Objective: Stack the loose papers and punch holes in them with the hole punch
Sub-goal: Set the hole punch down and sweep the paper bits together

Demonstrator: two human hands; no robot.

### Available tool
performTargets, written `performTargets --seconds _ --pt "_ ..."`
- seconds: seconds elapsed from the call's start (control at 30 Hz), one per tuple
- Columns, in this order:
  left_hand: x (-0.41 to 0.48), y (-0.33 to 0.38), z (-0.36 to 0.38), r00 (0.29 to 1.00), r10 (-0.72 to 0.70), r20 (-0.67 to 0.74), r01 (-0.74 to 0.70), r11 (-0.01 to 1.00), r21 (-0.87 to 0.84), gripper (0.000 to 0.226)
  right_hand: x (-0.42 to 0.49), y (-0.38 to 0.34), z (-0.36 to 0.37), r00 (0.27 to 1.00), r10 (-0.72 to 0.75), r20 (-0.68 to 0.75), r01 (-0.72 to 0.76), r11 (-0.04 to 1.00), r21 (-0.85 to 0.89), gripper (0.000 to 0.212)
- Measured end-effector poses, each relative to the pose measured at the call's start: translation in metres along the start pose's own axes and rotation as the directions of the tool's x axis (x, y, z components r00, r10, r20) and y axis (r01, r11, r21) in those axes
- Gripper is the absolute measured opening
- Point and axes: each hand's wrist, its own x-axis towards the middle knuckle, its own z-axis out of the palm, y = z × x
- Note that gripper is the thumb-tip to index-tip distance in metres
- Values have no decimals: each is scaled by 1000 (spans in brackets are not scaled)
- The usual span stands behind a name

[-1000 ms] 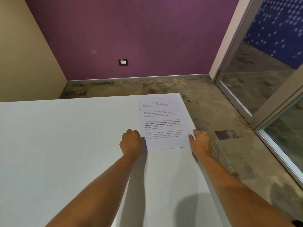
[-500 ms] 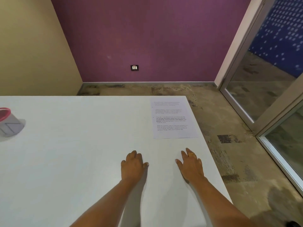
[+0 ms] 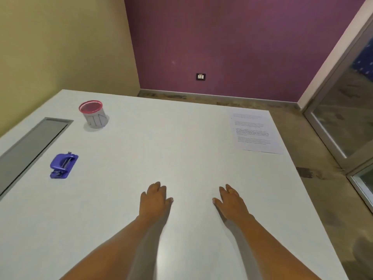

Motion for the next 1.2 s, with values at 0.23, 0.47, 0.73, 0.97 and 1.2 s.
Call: performTargets --seconds 0.23,0.47,0.73,0.97,1.2 --pt "-34 -115 -28 997 -60 39 62 997 -37 42 -20 -101 52 998 -59 27 60 998 -33 61" --pt "-56 -225 -41 994 -96 54 100 992 -76 33 -29 -193 97 994 -97 50 100 993 -63 61" --pt "-58 -327 -50 984 -156 89 168 973 -157 52 -23 -270 132 993 -115 23 117 991 -67 62" --pt "-38 -372 -60 979 -205 -4 195 938 -286 38 -6 -311 141 990 -133 33 135 988 -69 62" --pt "13 -376 -92 884 -459 -85 277 663 -695 33 25 -332 148 989 -147 -33 143 984 -111 60"
